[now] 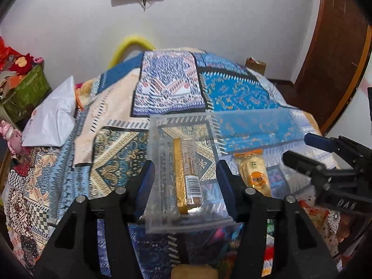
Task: Organize snacks
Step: 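Carry the bread loaf into the clear box with the left gripper while the right drops the cake packet in, then grasp the meatball snack bag with the left gripper while the right grasps a white-gold packet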
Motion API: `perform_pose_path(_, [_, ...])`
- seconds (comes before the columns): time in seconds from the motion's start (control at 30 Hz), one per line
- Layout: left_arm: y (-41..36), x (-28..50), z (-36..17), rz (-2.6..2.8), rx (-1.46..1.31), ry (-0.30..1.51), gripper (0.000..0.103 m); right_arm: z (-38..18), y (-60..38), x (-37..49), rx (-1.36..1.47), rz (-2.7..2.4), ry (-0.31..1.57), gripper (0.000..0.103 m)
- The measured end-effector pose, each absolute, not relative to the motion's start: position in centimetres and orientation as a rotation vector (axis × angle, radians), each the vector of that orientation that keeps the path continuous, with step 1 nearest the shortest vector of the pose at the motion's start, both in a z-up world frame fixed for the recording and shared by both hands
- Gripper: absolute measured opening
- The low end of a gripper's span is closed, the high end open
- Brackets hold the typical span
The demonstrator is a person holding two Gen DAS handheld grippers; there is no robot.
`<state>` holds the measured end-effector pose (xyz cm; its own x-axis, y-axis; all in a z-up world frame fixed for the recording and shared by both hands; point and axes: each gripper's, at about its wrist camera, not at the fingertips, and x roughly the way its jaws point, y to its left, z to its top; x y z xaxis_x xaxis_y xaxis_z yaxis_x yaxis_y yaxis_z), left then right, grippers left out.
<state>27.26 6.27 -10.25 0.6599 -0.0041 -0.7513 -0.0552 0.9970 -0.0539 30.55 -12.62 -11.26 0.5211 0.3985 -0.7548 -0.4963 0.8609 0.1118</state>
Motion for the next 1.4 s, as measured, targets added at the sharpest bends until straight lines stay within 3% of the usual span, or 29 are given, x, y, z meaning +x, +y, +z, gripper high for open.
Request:
perform_pose_path(0.1, [6.5, 25.3, -8.6, 0.035, -0.062, 0.814, 0.064, -9.6, -13.6, 29.5, -0.089, 0.541, 0.842, 0.071])
perform_pose_path(0.4, [7.1, 17.8, -5.4, 0.009, -0.072, 0.754, 0.072, -6.0, -15.1, 23.6, -0.063, 0.575, 0.751, 0.075])
perform_pose_path(0.63, [7.5, 13.0, -6.1, -0.004, -0.1, 0.78, 0.073, -5.9, -15.2, 18.6, -0.083, 0.597, 0.723, 0.08])
perform_pose_path(1.4, [10.0, 4.2, -16.0, 0.042, -0.182, 1.017, 0.073, -16.8, -11.1, 10.7, -0.147, 0.677, 1.025, 0.08])
